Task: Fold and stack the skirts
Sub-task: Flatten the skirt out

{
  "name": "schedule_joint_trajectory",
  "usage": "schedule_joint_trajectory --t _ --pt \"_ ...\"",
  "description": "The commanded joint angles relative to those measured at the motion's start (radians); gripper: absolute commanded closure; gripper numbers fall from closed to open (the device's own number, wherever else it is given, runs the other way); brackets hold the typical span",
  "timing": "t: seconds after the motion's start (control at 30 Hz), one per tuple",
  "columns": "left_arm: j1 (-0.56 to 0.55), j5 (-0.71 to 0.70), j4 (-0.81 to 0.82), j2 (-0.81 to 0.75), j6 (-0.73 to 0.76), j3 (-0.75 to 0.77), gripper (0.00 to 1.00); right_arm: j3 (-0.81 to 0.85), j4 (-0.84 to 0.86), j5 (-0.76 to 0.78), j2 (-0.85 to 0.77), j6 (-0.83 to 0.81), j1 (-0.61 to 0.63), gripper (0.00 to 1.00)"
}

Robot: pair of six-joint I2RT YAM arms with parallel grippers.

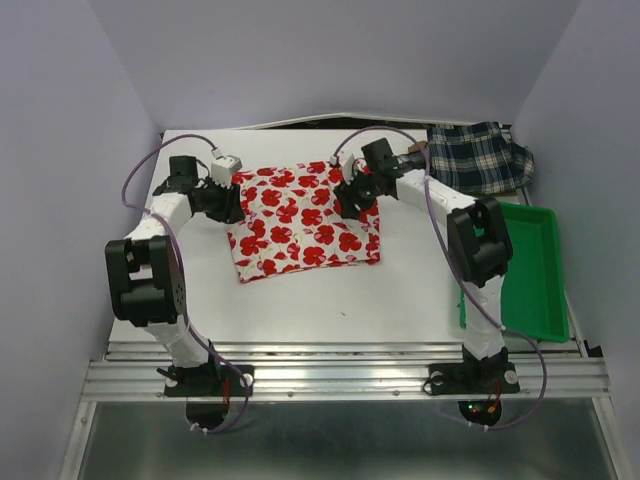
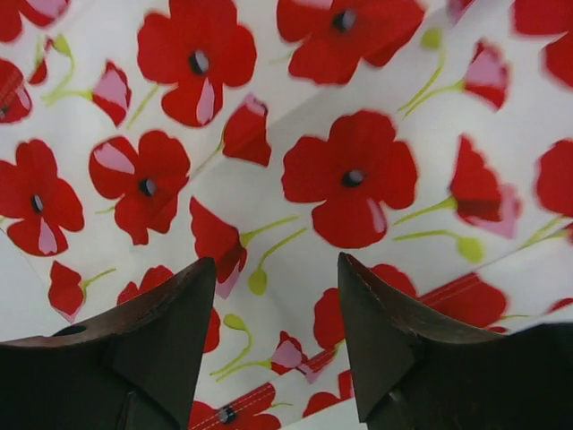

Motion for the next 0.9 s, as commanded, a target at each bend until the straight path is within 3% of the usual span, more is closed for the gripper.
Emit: schedule_joint_trajectory --t 0.0,0.23,0.47,0.67,0.77,0.87 --pt "-0.011 0.040 0.008 0.060 -0.187 0.008 0.54 -0.046 -0.180 -0.049 0.024 0.033 -0.003 0.38" --pt "-0.009 -0.097 0.019 0.201 -0.203 0.008 0.59 -0.289 -0.248 -0.097 -0.037 -0.061 -0.003 0.43" --pt "-0.022 -0.192 -0.037 0.388 -0.193 0.237 0.62 -0.403 -0.230 -0.200 -0.060 0.019 0.133 0.43" --pt "-0.054 -0.266 -0.152 0.534 -0.141 0.527 0.59 -0.325 -0.110 -0.362 -0.034 0.194 0.330 0.34" --pt "-0.054 -0.252 -0.180 0.542 -0.129 0.673 0.54 -0.190 -0.112 -0.439 -0.042 0.257 0.342 0.31" --pt "-0.054 -0.207 -0.165 0.444 -0.097 0.649 0.53 -0.144 -0.119 -0.411 -0.075 0.264 0.287 0.32"
